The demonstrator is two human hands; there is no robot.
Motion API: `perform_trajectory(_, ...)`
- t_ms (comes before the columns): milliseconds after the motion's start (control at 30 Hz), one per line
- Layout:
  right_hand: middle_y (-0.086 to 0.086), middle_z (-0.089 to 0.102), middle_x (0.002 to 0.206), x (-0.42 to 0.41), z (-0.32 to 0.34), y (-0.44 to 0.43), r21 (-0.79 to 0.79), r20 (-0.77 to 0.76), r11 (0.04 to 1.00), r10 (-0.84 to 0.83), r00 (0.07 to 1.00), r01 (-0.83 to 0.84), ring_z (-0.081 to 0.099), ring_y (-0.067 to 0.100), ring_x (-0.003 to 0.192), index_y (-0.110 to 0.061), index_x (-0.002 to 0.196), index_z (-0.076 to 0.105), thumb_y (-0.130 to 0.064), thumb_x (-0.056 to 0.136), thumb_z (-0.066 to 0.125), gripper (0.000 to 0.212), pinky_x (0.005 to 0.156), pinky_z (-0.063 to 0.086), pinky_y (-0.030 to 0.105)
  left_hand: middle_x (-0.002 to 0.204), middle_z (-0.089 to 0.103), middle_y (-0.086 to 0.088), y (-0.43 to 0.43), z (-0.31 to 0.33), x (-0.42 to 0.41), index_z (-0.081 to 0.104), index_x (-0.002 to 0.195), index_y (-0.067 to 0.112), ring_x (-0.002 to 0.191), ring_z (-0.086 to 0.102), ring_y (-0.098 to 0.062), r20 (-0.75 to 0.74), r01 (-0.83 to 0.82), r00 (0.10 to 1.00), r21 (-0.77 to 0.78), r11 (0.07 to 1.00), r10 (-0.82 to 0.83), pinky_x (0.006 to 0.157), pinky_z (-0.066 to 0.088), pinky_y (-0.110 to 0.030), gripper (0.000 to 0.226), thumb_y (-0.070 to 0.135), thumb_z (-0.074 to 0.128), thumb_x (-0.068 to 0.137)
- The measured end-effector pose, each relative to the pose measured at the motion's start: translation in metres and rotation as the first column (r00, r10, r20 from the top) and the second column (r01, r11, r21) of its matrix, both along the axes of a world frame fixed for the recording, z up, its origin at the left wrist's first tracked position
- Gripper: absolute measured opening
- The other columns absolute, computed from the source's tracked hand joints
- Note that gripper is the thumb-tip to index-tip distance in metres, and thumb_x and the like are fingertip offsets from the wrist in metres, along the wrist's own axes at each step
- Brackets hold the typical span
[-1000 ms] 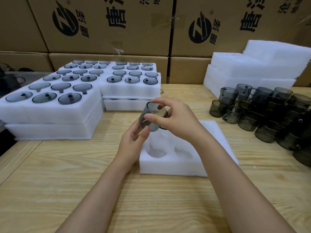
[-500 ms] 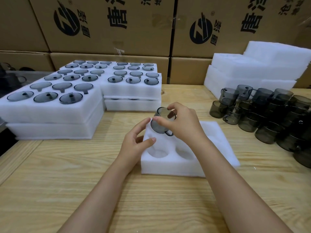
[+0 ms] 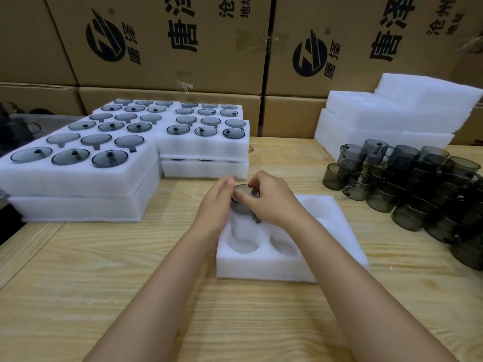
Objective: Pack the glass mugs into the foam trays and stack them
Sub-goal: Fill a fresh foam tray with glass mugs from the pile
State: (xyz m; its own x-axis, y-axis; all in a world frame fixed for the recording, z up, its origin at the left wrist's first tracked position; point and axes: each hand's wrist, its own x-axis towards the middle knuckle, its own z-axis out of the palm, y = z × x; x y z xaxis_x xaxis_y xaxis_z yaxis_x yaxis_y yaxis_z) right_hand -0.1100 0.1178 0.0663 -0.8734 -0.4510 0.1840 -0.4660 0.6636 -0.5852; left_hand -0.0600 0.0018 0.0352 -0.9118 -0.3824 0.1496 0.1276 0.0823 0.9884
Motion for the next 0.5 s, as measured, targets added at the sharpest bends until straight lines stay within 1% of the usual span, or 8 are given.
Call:
perform_trajectory(100, 0.008, 0.053, 0.100, -0.012, 0.000, -0.003, 0.044, 0.012, 0.999, -0.009, 1.000, 0.008, 0.047, 0.032, 0.107, -0.016, 0.086, 0.045, -0.036, 0.098, 0.035, 0.026, 0.084, 0.038, 0.040, 0.120, 0.059, 0.006, 0.009, 0.004, -0.018, 0.060, 0.122, 0.021, 0.114, 0.052, -0.011, 0.099, 0.055, 0.994, -0.202, 0.978, -0.035, 0.094, 0.038, -0.026, 0.038, 0.030, 0.027, 0.105)
perform_trajectory(167, 0.010, 0.052, 0.113, -0.013, -0.009, -0.007, 0.164, -0.084, 0.985, -0.043, 0.996, 0.056, 0.042, 0.031, 0.111, -0.018, 0.093, 0.043, -0.032, 0.100, 0.027, 0.023, 0.087, 0.031, 0.041, 0.120, 0.062, -0.003, 0.011, -0.002, -0.022, 0.061, 0.119, 0.016, 0.114, 0.056, -0.020, 0.137, 0.095, 0.989, -0.316, 0.944, -0.053, 0.099, 0.042, -0.035, 0.035, 0.021, 0.030, 0.104)
perform_trajectory(233, 0.006, 0.048, 0.125, -0.012, -0.020, -0.009, 0.295, -0.160, 0.952, -0.038, 0.986, 0.085, 0.035, 0.028, 0.116, -0.019, 0.107, 0.042, -0.033, 0.101, 0.022, 0.025, 0.091, 0.025, 0.043, 0.131, 0.056, -0.008, 0.007, -0.009, -0.027, 0.056, 0.126, 0.012, 0.126, 0.048, -0.024, 0.142, 0.131, 0.987, -0.448, 0.884, -0.074, 0.106, 0.037, -0.041, 0.035, 0.012, 0.032, 0.101)
perform_trajectory(300, 0.005, 0.040, 0.140, -0.015, -0.023, -0.008, 0.382, -0.090, 0.923, -0.024, 0.996, 0.056, 0.024, 0.030, 0.131, -0.022, 0.127, 0.036, -0.036, 0.101, 0.017, 0.035, 0.102, 0.015, 0.050, 0.152, 0.035, -0.008, 0.002, -0.011, -0.033, 0.044, 0.141, 0.015, 0.142, 0.026, -0.023, 0.224, 0.180, 0.973, -0.578, 0.796, -0.057, 0.114, 0.025, -0.042, 0.043, 0.013, 0.030, 0.100)
perform_trajectory(333, 0.005, 0.033, 0.148, -0.018, -0.022, -0.007, 0.406, -0.026, 0.913, -0.025, 0.999, 0.033, 0.014, 0.031, 0.138, -0.024, 0.137, 0.029, -0.038, 0.100, 0.016, 0.042, 0.108, 0.005, 0.054, 0.159, 0.020, -0.005, 0.001, -0.011, -0.034, 0.033, 0.148, 0.020, 0.146, 0.015, -0.022, 0.300, 0.205, 0.954, -0.632, 0.747, -0.008, 0.117, 0.019, -0.043, 0.048, 0.017, 0.029, 0.100)
perform_trajectory(400, 0.004, 0.018, 0.156, -0.025, -0.019, -0.007, 0.453, 0.047, 0.891, -0.012, 0.999, -0.011, -0.003, 0.031, 0.145, -0.028, 0.148, 0.013, -0.041, 0.100, 0.012, 0.050, 0.109, -0.014, 0.055, 0.162, -0.003, -0.001, 0.000, -0.009, -0.035, 0.012, 0.153, 0.028, 0.148, 0.001, -0.023, 0.429, 0.263, 0.898, -0.705, 0.658, 0.101, 0.118, 0.011, -0.047, 0.053, 0.026, 0.026, 0.101)
perform_trajectory(467, 0.002, 0.014, 0.158, -0.030, -0.019, -0.006, 0.470, 0.084, 0.881, 0.014, 0.996, -0.052, -0.004, 0.030, 0.145, -0.033, 0.149, 0.008, -0.042, 0.100, 0.012, 0.051, 0.108, -0.019, 0.054, 0.161, -0.010, -0.001, 0.002, -0.007, -0.033, 0.004, 0.153, 0.029, 0.148, -0.003, -0.024, 0.464, 0.289, 0.875, -0.727, 0.623, 0.135, 0.118, 0.009, -0.048, 0.055, 0.030, 0.024, 0.102)
perform_trajectory(500, 0.001, 0.015, 0.158, -0.031, -0.019, -0.005, 0.447, 0.101, 0.892, 0.027, 0.995, -0.070, 0.000, 0.029, 0.145, -0.034, 0.149, 0.009, -0.043, 0.100, 0.013, 0.050, 0.109, -0.018, 0.053, 0.161, -0.011, -0.001, 0.003, -0.006, -0.032, 0.004, 0.153, 0.028, 0.148, -0.003, -0.024, 0.453, 0.273, 0.882, -0.715, 0.644, 0.129, 0.118, 0.009, -0.047, 0.055, 0.030, 0.024, 0.102)
